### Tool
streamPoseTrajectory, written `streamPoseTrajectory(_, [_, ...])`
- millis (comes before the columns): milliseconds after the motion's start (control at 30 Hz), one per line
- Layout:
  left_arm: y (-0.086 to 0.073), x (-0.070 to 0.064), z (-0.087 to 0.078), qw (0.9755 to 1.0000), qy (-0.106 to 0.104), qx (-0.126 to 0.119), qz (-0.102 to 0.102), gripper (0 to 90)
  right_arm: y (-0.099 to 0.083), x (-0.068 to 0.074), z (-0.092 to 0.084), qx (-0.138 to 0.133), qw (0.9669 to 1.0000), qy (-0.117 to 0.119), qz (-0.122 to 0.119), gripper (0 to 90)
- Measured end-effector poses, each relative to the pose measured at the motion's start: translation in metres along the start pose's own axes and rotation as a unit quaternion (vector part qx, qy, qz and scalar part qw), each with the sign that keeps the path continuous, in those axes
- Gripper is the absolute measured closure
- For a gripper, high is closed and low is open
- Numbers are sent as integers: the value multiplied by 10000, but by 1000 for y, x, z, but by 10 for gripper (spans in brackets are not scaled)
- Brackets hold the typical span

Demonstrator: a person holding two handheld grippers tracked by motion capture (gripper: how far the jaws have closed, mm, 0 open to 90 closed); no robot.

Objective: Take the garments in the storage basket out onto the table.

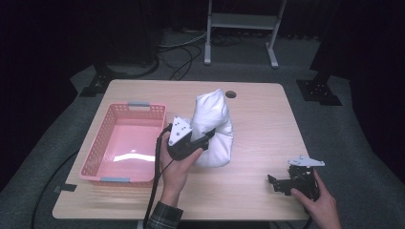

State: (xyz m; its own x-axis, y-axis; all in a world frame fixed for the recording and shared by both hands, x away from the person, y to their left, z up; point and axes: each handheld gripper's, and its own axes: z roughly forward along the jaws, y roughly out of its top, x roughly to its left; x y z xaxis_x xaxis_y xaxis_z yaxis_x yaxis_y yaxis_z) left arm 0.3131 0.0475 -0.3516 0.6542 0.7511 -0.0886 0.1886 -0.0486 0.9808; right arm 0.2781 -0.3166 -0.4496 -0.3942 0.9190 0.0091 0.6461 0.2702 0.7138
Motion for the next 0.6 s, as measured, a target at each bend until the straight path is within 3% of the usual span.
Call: streamPoseTrajectory(600, [-46, -4, 25, 9994, 3, 336, -80, 525, 0, 0, 0, 6, 10000, 2, 3, 0])
